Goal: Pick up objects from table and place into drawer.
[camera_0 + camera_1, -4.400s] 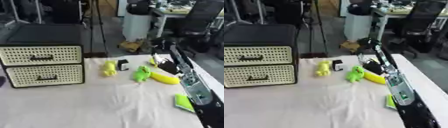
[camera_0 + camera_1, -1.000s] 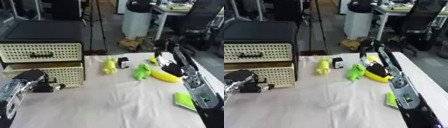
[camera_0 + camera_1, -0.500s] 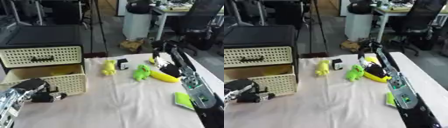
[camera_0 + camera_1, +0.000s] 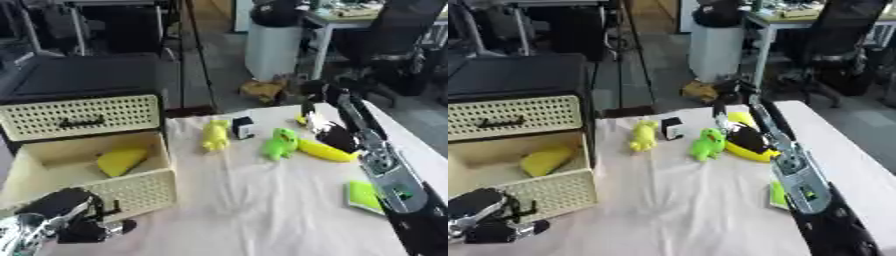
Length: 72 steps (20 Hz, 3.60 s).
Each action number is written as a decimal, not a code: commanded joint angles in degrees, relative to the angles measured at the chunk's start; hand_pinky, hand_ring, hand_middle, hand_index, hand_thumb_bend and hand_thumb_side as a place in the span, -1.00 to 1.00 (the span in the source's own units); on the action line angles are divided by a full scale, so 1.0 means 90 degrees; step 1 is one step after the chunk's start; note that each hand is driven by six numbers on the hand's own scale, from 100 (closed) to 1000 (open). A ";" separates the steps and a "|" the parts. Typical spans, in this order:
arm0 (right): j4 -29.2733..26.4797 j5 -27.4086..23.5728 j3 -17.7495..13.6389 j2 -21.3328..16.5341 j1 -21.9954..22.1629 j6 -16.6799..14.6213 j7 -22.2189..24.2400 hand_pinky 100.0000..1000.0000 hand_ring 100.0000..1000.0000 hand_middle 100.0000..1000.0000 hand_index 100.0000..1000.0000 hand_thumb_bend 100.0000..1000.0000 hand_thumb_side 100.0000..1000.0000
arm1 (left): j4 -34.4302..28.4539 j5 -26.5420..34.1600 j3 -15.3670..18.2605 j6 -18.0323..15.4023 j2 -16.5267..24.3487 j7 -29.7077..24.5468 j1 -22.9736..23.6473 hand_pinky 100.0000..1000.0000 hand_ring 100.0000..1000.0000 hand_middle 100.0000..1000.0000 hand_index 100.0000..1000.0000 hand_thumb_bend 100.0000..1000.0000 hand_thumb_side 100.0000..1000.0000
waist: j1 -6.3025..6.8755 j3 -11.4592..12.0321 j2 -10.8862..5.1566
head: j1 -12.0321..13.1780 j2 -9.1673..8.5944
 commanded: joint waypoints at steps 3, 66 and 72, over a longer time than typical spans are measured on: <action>-0.0078 0.0034 -0.0081 -0.0200 -0.0079 0.0013 -0.0027 0.36 0.50 0.45 0.56 -1.00 -0.05 | -0.0801 0.0307 0.0061 0.0033 0.0269 -0.0046 0.0093 -1.00 -1.00 -1.00 0.10 0.15 1.00 | 0.0000 0.0008 -0.0054 | -0.0042 0.0015; 0.6931 0.4776 -0.0516 -0.0835 -0.3126 0.1025 -0.0265 0.86 1.00 0.96 0.86 -0.18 0.07 | -0.2529 0.4684 0.1300 -0.0084 0.0552 0.2377 0.0697 -1.00 -1.00 -1.00 0.34 -0.02 1.00 | 0.0177 0.1248 0.0343 | -0.0805 -0.0418; 0.7130 0.5084 -0.0495 -0.0820 -0.3060 0.1291 -0.0059 0.66 0.96 0.89 0.80 -0.12 0.01 | -0.2555 0.4675 0.1308 -0.0105 0.0544 0.2344 0.0702 -1.00 -1.00 -1.00 0.34 -0.02 1.00 | 0.0161 0.1266 0.0370 | -0.0817 -0.0440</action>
